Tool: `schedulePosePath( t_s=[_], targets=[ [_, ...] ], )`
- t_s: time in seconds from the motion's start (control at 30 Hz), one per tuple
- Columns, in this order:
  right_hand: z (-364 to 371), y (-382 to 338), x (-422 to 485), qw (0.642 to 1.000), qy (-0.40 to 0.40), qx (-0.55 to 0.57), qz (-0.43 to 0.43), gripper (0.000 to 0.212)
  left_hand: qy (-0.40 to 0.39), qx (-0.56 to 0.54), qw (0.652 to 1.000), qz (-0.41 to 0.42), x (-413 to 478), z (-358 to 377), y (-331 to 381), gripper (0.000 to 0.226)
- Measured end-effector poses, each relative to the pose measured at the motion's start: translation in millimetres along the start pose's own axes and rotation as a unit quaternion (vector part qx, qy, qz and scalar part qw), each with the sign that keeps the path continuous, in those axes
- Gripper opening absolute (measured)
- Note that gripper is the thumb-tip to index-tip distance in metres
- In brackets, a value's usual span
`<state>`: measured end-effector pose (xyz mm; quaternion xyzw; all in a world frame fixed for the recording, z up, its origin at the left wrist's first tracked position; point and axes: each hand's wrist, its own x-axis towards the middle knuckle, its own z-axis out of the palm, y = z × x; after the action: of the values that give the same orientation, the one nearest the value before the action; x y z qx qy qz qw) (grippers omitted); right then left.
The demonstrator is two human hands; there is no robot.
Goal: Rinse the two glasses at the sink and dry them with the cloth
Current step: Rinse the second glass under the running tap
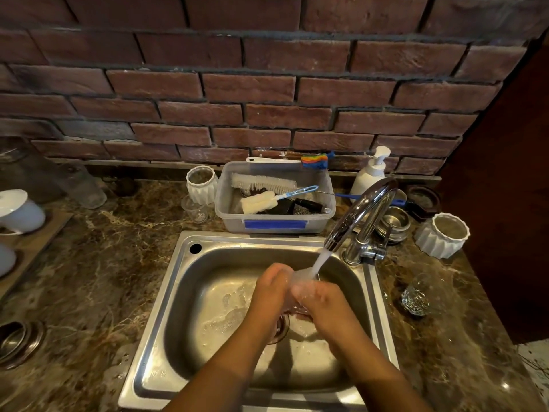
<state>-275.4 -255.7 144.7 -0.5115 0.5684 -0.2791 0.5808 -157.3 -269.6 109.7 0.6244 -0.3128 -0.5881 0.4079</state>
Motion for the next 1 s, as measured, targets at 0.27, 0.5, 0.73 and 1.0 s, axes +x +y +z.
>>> schedulePosePath(
  t_s=[0.27,0.5,0.73,1.0],
  targets=[
    [-22,9,6,0.977,-0.068,-0.137,-0.149,0.019,-0.04,-0.069,0.987,-0.141,4,-9,15,0.032],
    [-9,5,10,0.998,-0.044,0.053,-0.006,0.021,0.022,-0.001,0.997,0.077,-6,-3,-2,0.022],
    [-9,13,11,0.923,-0.077,-0.318,-0.204,0.026,0.0,-0.152,0.98,-0.127,-6,-8,5,0.027],
    [-2,9,4,0.987,-0.054,-0.086,-0.124,0.022,0.005,-0.025,0.997,-0.079,-4,-8,11,0.029]
  ],
)
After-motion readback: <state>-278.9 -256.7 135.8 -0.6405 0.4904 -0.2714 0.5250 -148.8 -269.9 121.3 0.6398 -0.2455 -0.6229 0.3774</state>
